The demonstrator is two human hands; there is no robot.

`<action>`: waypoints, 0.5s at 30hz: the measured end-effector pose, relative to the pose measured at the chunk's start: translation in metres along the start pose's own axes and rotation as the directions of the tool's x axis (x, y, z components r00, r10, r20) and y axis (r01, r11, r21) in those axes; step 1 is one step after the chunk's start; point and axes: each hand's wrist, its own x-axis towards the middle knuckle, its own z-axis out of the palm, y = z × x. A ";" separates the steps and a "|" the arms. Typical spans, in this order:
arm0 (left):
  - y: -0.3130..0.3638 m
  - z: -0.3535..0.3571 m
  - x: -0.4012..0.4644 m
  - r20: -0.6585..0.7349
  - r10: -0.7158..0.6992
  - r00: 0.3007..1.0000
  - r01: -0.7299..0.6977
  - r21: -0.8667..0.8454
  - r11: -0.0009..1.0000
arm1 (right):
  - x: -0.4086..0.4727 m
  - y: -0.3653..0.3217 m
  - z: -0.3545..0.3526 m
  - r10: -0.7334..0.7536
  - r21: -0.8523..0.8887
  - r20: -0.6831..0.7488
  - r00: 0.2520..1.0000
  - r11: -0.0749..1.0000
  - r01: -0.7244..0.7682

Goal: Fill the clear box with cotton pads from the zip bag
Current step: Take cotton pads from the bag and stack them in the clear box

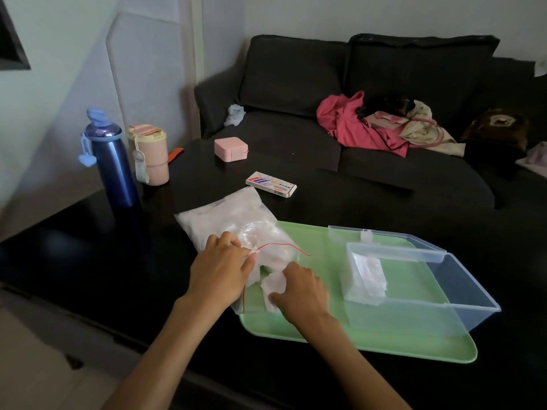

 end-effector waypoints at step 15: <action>0.038 -0.035 0.009 -0.260 0.105 0.960 -0.230 -0.518 0.824 | -0.013 0.036 -0.093 -0.131 0.570 0.041 0.991 0.817 0.085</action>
